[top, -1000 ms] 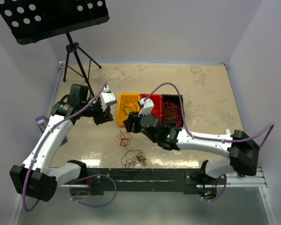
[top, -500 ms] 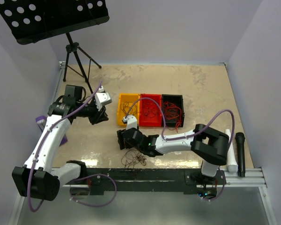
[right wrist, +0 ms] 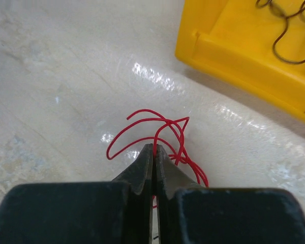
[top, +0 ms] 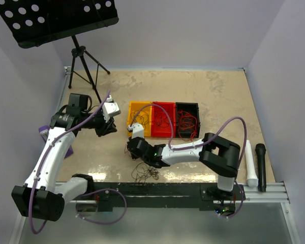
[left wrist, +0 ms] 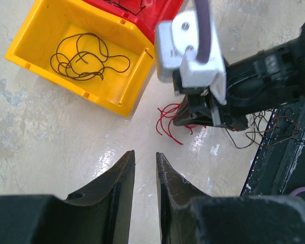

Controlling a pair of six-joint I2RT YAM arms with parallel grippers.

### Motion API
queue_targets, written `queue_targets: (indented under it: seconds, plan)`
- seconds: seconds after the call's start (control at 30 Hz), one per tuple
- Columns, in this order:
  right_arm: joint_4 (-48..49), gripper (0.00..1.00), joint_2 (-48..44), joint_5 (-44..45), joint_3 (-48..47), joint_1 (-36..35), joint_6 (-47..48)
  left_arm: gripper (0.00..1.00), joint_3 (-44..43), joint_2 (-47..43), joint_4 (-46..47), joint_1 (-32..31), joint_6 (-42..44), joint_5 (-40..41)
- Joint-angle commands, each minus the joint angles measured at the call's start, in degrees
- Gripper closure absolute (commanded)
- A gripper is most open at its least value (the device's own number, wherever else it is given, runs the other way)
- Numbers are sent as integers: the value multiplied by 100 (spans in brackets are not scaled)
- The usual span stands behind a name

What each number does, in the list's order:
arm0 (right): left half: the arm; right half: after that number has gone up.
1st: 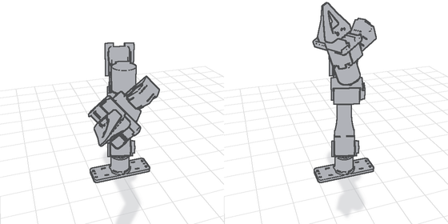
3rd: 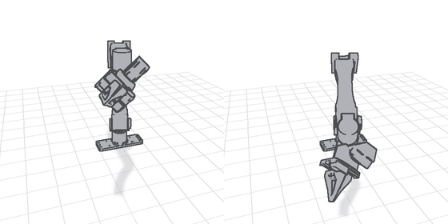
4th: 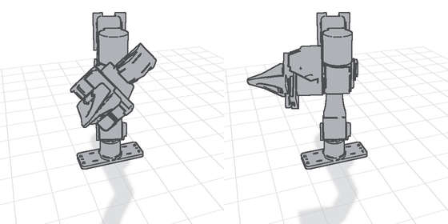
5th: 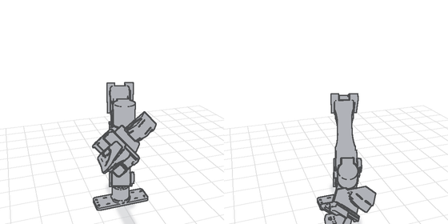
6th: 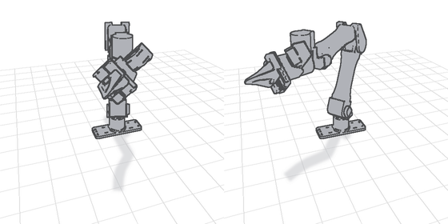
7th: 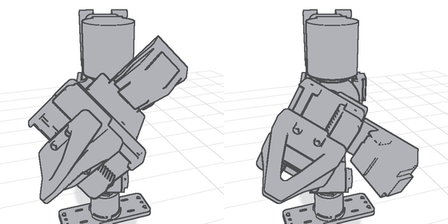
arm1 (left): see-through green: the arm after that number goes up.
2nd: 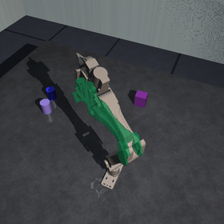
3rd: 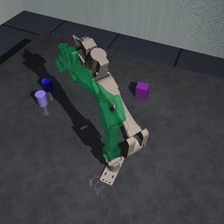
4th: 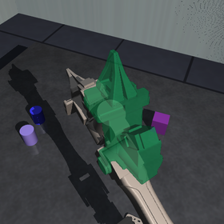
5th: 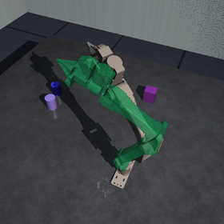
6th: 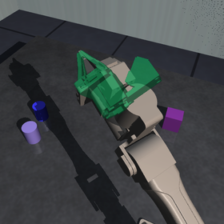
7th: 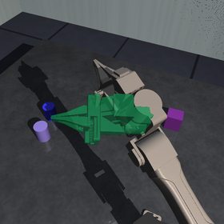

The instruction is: Untangle the cables

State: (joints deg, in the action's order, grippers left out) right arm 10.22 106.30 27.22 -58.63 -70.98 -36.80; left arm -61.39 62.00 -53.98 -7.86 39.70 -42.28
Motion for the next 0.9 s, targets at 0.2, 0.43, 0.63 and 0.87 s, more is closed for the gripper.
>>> queue_targets:
  seconds: [0.2,0.43,0.63,0.87]
  plan:
    - [-643,100,-2121,915,-605,93,480,73,-304,-170,-183,47,354,-377]
    - [-1197,100,-3290,1119,-308,1163,507,69,-321,-223,-271,39,521,-605]
    - [-1426,100,-3827,943,62,2358,709,59,-321,-197,44,39,109,-790]
    - [-1224,100,-3521,337,475,3686,762,52,-120,189,177,-119,-384,-1089]
